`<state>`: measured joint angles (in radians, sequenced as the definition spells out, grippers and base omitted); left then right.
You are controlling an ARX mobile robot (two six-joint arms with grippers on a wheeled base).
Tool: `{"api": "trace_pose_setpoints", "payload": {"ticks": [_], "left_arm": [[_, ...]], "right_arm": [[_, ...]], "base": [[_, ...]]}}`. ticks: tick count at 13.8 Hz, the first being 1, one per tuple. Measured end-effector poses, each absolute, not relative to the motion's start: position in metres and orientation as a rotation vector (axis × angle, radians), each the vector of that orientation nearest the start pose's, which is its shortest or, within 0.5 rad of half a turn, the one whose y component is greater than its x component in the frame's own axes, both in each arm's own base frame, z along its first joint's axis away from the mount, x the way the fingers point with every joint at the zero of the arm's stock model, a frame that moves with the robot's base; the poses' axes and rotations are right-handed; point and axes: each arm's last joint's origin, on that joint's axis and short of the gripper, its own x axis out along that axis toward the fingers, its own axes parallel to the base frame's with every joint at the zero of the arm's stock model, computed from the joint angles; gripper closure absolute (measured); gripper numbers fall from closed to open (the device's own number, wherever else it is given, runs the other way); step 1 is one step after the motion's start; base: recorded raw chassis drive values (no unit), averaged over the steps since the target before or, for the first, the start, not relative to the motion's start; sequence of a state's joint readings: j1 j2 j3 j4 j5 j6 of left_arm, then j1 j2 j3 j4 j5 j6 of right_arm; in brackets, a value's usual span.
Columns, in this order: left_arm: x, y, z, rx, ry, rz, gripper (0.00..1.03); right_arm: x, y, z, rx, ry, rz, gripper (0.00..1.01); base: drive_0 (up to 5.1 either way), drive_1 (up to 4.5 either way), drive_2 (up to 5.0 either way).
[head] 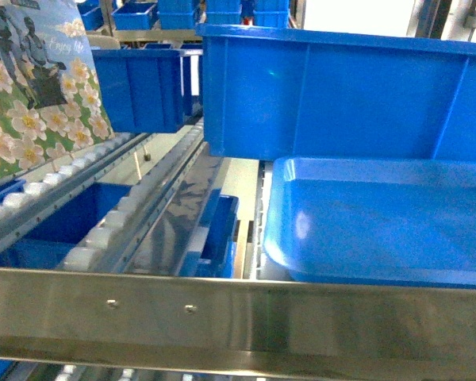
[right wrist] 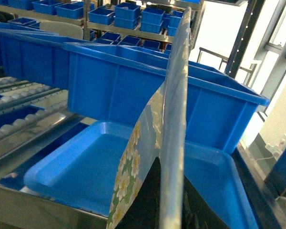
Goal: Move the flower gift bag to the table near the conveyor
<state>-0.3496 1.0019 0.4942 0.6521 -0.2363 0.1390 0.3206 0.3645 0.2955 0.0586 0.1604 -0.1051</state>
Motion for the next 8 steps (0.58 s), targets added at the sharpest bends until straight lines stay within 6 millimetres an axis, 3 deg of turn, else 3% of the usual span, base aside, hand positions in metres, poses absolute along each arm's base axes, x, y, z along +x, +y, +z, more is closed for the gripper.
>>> {"api": "trace_pose_setpoints", "payload": {"ticks": [8], "left_arm": [[0.2051,-0.0677,0.273,0.097,-0.146,-0.104,1.01]], "right_arm": [[0.1137,0.0329,0.2392,-0.108,0.003,0.161,0.99]], "base": [[-4.4,0.48,4.2]]}}
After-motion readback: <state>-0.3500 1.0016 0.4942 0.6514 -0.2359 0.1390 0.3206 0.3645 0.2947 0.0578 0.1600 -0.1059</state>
